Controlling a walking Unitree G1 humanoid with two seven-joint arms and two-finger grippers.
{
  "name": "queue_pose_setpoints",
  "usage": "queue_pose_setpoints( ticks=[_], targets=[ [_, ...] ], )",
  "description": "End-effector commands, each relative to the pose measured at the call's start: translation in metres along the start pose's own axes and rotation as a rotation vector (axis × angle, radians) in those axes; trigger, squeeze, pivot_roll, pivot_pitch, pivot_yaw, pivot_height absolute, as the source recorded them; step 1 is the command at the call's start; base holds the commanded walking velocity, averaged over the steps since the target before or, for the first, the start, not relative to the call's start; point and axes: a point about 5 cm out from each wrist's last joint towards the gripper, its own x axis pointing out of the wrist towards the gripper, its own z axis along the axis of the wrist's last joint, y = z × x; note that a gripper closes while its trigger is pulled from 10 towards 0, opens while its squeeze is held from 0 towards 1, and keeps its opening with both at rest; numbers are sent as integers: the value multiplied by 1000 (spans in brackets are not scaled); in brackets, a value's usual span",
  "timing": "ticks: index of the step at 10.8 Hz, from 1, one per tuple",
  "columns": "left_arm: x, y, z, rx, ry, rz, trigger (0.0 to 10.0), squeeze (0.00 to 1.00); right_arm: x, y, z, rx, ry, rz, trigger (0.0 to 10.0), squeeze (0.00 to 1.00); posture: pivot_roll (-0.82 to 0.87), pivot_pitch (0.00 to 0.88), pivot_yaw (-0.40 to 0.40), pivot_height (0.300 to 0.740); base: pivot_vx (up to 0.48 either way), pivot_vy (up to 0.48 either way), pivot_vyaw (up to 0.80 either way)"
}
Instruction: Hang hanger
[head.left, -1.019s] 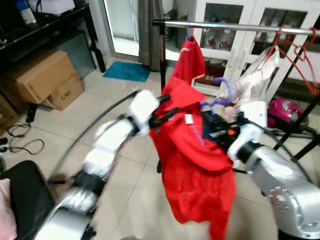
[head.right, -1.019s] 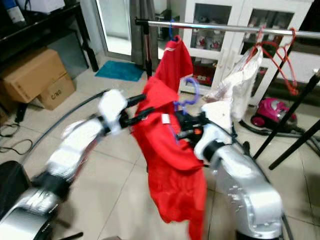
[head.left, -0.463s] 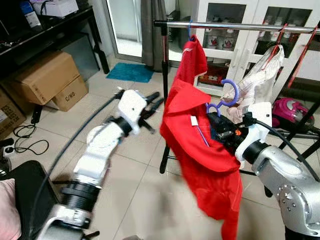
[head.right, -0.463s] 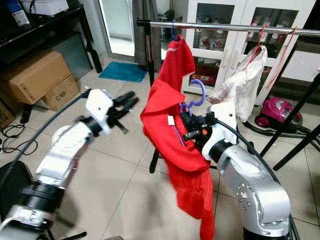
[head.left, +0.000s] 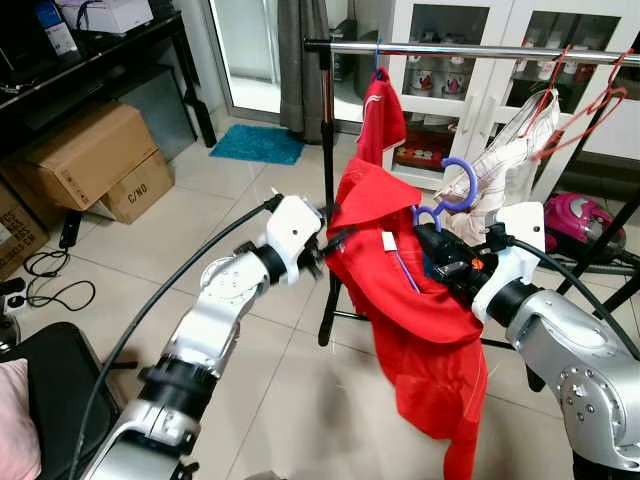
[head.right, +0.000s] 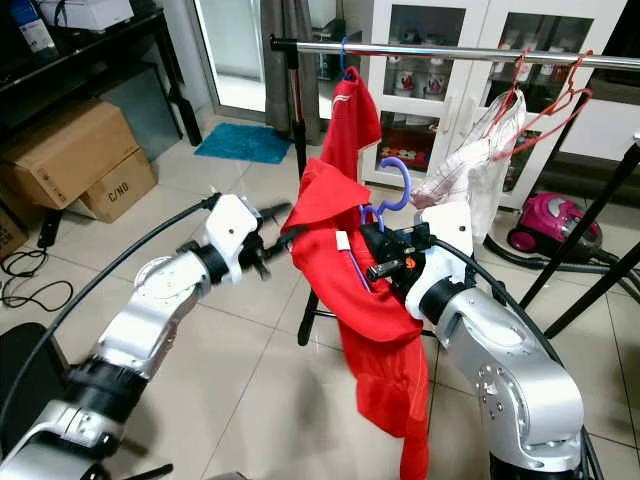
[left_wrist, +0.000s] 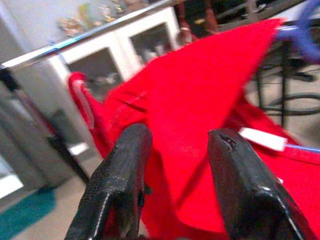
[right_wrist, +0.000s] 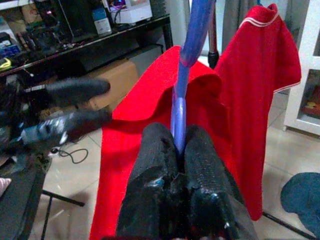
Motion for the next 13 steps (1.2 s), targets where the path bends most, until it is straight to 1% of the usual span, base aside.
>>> queue_pose_setpoints(
  ticks=[1,2,3,4,5,6,7,8,9,10,12,13],
  targets=[
    [1,6,3,26,7,7,10000,1000,2,2,7,-2,-26,24,10000,0,-130,0,70,740,0,0,0],
    [2,2,2,55,28,-54,10000,1000,2,2,8,0,-28,23,10000,0,-130,0,69,740,0,0,0],
    [2,3,-2,69,56,-18,10000,1000,2,2,8,-1,-30,24,10000,0,-131,0,70,740,0,0,0],
    [4,10,-7,85,70,55,10000,1000,3,4,9,-2,-30,34,10000,0,-131,0,67,740,0,0,0],
    [5,15,-12,58,76,96,10000,1000,3,6,9,-3,-31,42,10000,0,-131,0,67,740,0,0,0],
    [7,19,-15,-54,59,139,10000,1000,4,7,10,-4,-34,54,10000,0,-132,0,63,740,0,0,0],
    [12,19,-15,-166,17,110,10000,278,4,8,12,-8,-35,65,10000,0,-134,0,62,740,0,0,0],
    [16,20,-14,-168,9,90,10000,0,4,8,13,-9,-36,71,10000,0,-135,0,62,740,0,0,0],
    [21,17,-12,-212,-18,33,0,0,5,9,13,-11,-35,74,10000,0,-135,0,63,740,0,0,0],
    [22,17,-13,-229,-8,4,0,0,5,10,13,-10,-35,76,10000,0,-135,0,63,740,0,0,0],
    [24,13,-21,-244,55,-80,0,0,5,11,13,-9,-35,80,10000,0,-137,0,69,740,0,0,0],
    [25,14,-22,-247,68,-78,0,0,5,11,13,-9,-36,80,10000,0,-137,0,71,740,0,0,0]
  ],
)
